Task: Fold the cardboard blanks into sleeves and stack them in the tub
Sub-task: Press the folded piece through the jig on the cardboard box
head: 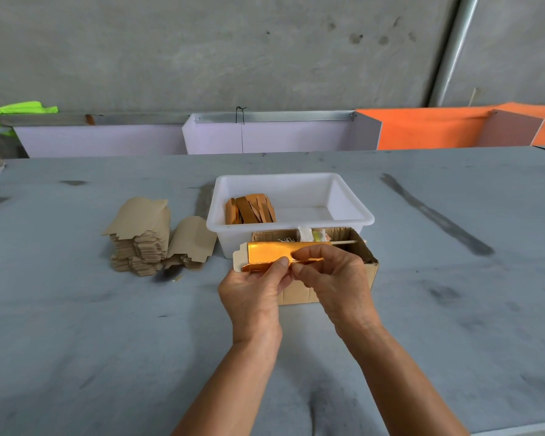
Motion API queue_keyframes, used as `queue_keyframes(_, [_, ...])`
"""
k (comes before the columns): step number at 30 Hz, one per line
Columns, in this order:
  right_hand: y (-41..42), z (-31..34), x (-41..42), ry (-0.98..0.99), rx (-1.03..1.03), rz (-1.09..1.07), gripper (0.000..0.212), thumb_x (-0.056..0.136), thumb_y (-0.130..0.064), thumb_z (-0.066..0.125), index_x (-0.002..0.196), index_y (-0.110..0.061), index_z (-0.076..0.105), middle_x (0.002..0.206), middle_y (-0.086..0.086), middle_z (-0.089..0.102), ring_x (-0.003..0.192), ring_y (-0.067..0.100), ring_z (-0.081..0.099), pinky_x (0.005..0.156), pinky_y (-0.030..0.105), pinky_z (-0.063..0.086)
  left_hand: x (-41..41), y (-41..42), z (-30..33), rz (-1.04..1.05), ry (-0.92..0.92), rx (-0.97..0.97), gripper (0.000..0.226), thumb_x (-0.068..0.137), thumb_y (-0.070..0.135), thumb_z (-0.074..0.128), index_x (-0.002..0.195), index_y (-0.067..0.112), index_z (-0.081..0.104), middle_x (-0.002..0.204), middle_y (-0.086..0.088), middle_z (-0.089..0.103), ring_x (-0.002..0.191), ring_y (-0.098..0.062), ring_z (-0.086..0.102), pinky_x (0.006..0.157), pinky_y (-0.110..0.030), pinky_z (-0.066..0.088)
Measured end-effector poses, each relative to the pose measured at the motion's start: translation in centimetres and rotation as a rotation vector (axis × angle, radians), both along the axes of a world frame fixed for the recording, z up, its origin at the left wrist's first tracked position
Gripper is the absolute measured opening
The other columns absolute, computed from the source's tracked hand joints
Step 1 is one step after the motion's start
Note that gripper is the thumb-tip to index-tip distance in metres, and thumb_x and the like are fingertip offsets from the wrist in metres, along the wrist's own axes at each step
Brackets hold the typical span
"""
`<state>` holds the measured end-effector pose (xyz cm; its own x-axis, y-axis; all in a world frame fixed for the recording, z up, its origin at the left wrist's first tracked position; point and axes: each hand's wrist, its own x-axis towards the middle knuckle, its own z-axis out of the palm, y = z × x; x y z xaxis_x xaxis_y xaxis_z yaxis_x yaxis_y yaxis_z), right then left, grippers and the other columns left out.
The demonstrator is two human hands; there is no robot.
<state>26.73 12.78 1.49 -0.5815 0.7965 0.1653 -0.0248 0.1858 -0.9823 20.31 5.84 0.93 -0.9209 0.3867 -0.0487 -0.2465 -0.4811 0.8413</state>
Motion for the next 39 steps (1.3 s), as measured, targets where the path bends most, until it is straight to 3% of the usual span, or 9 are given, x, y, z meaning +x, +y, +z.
queue_keyframes(7, [0.0, 0.0, -0.1, -0.028, 0.011, -0.016, 0.024, 0.077, -0.006, 0.075, 0.076, -0.029, 0.069, 0.067, 0.0, 0.07, 0.064, 0.007, 0.064, 0.054, 0.011, 0.043, 0.0, 0.0, 0.0, -0.008, -0.003, 0.013, 0.025, 0.075, -0.013, 0.068, 0.096, -0.001, 0.066, 0.076, -0.007, 0.073, 0.07, -0.022, 0.072, 0.056, -0.026, 0.056])
queue_keyframes(11, [0.0, 0.1, -0.1, -0.044, -0.019, -0.011, 0.018, 0.076, -0.006, 0.076, 0.081, -0.023, 0.072, 0.071, 0.006, 0.071, 0.063, 0.006, 0.063, 0.056, 0.012, 0.043, -0.2, 0.2, 0.0, -0.036, -0.026, -0.004, 0.021, 0.077, -0.01, 0.067, 0.09, 0.006, 0.067, 0.074, -0.005, 0.073, 0.068, -0.019, 0.071, 0.056, -0.024, 0.056])
queue_keyframes(18, [-0.2, 0.3, -0.2, -0.081, 0.0, -0.009, 0.015, 0.076, -0.007, 0.076, 0.084, -0.019, 0.073, 0.057, -0.008, 0.064, 0.05, -0.006, 0.056, 0.05, 0.007, 0.041, -0.2, 0.6, 0.0, -0.05, -0.11, -0.042, 0.027, 0.078, -0.009, 0.067, 0.103, 0.001, 0.066, 0.088, -0.014, 0.071, 0.07, -0.02, 0.068, 0.056, -0.021, 0.055])
queue_keyframes(26, [-1.0, -0.3, -0.2, -0.172, -0.013, -0.04, 0.026, 0.075, -0.007, 0.077, 0.086, -0.027, 0.066, 0.064, 0.0, 0.068, 0.052, 0.0, 0.057, 0.048, 0.01, 0.041, -0.6, 0.7, -0.5, -0.014, -0.233, -0.093, 0.035, 0.071, -0.009, 0.073, 0.104, 0.001, 0.066, 0.087, -0.012, 0.07, 0.069, -0.022, 0.066, 0.051, -0.023, 0.052])
queue_keyframes(30, [-1.9, -0.9, -0.3, -0.196, -0.026, -0.129, 0.039, 0.074, -0.009, 0.077, 0.1, -0.026, 0.054, 0.071, 0.0, 0.07, 0.068, 0.009, 0.066, 0.063, 0.024, 0.052, -0.7, 0.8, -0.9, 0.022, -0.261, -0.106, 0.037, 0.069, -0.009, 0.074, 0.103, 0.001, 0.064, 0.098, -0.019, 0.069, 0.08, -0.031, 0.068, 0.058, -0.03, 0.057])
queue_keyframes(34, [-2.9, -1.4, -0.4, -0.117, -0.072, -0.223, 0.043, 0.073, -0.007, 0.078, 0.103, -0.024, 0.052, 0.066, -0.002, 0.07, 0.072, 0.008, 0.068, 0.075, 0.029, 0.054, -0.3, 1.0, -0.8, 0.033, -0.285, -0.072, 0.031, 0.069, -0.008, 0.075, 0.096, 0.007, 0.067, 0.098, -0.016, 0.07, 0.079, -0.029, 0.068, 0.068, -0.035, 0.058])
queue_keyframes(37, [-3.9, -1.7, -0.6, -0.034, -0.017, -0.306, 0.045, 0.074, -0.007, 0.076, 0.097, -0.033, 0.047, 0.066, -0.006, 0.07, 0.07, 0.002, 0.067, 0.071, 0.024, 0.052, 0.0, 1.1, -0.6, 0.025, -0.296, -0.035, 0.028, 0.07, -0.005, 0.075, 0.092, 0.009, 0.068, 0.096, -0.015, 0.071, 0.076, -0.027, 0.069, 0.066, -0.034, 0.057])
queue_keyframes(39, [-4.4, -1.8, -0.7, 0.009, 0.027, -0.344, 0.046, 0.075, -0.008, 0.075, 0.095, -0.035, 0.044, 0.068, -0.01, 0.069, 0.068, -0.002, 0.065, 0.063, 0.012, 0.048, 0.1, 1.3, -0.4, 0.015, -0.308, -0.028, 0.028, 0.07, -0.003, 0.075, 0.097, 0.003, 0.068, 0.097, -0.019, 0.071, 0.079, -0.033, 0.069, 0.072, -0.041, 0.058])
